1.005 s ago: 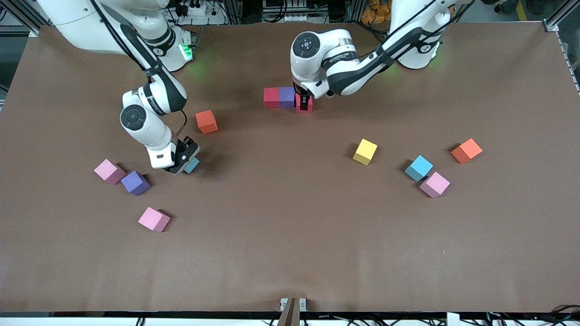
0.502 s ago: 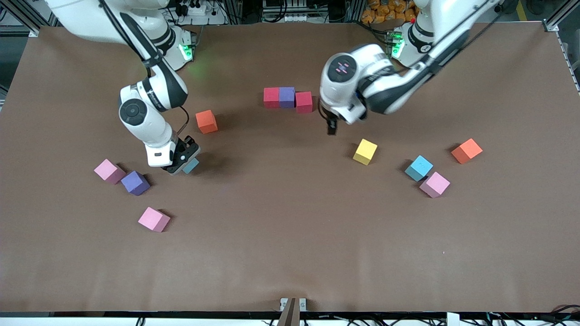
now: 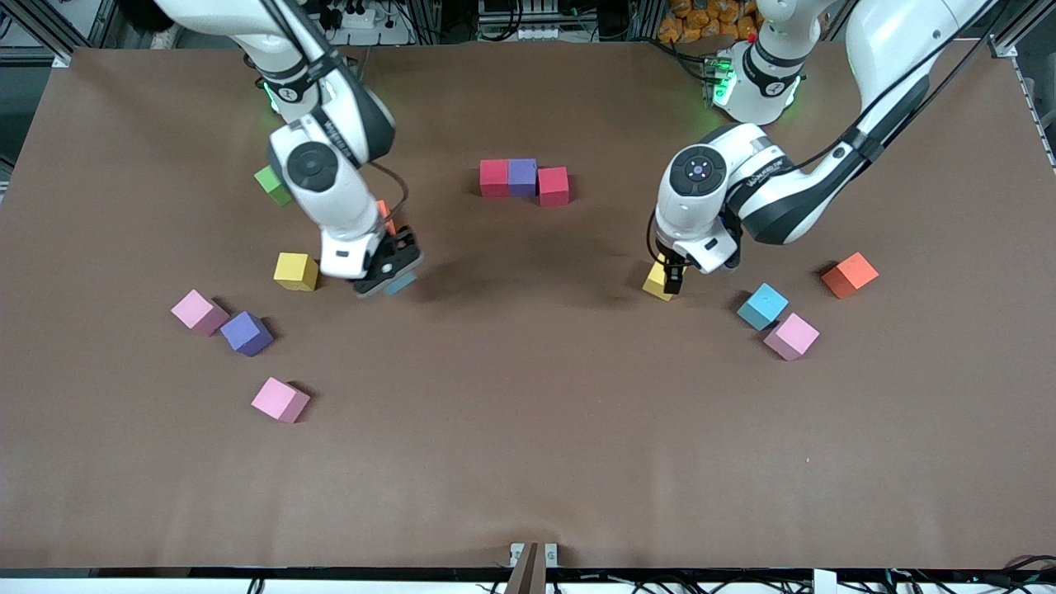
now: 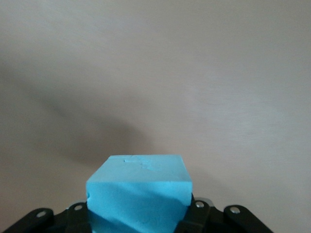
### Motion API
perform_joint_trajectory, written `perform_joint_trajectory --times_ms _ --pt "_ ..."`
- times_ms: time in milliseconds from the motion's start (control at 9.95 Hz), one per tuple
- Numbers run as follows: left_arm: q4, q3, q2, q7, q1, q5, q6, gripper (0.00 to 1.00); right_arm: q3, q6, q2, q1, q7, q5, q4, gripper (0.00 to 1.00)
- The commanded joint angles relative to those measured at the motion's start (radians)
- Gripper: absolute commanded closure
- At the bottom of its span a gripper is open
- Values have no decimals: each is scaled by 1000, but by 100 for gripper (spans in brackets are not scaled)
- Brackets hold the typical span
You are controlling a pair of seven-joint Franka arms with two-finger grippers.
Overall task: Form number 2 with 11 blocks
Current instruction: 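Carry the cyan cube with the right gripper while the left gripper grasps yellow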
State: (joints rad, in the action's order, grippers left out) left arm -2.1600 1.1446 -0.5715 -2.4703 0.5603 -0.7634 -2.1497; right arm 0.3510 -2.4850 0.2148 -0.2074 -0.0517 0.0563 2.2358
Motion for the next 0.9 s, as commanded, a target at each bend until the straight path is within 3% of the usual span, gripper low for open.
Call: perform_joint_trajectory --times_ms 0,201,502,804 --pt "-64 4 -13 48 47 -101 -77 0 -7 15 44 -132 -286 -27 -73 64" --pt "-72 -20 -14 163 50 -103 -107 0 -10 14 144 -277 -600 -14 -202 64" --pt "-69 -20 -36 272 70 -103 -154 0 -27 15 282 -396 -814 -6 -380 64" --pt "-70 -25 -80 278 81 -103 -187 0 -173 32 412 -581 -909 27 -522 64"
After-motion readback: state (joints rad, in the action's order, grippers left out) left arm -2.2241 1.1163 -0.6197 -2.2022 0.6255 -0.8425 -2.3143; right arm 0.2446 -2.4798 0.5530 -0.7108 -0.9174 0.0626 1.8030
